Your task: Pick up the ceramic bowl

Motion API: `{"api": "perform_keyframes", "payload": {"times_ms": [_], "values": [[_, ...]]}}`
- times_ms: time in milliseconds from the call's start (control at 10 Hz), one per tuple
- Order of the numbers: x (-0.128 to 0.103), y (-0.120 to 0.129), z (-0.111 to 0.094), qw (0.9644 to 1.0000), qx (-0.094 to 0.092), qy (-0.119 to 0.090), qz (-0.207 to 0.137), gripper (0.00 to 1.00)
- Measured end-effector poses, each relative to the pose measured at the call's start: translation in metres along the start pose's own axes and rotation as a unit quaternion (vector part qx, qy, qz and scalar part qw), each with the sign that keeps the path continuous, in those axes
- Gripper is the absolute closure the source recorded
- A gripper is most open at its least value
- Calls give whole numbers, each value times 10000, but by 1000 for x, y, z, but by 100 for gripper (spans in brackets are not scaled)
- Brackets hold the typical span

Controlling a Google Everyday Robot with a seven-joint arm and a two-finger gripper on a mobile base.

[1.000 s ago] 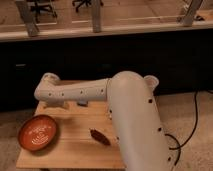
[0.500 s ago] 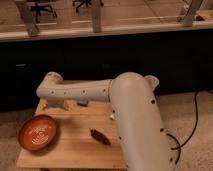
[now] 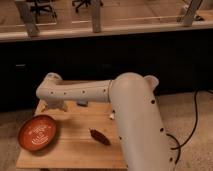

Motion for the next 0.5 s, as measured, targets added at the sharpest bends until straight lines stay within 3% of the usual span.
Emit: {"api": "perform_keyframes", "payload": {"times_ms": [500], "values": [[-11,-2,14,9997,38,-225,-50,23]]}}
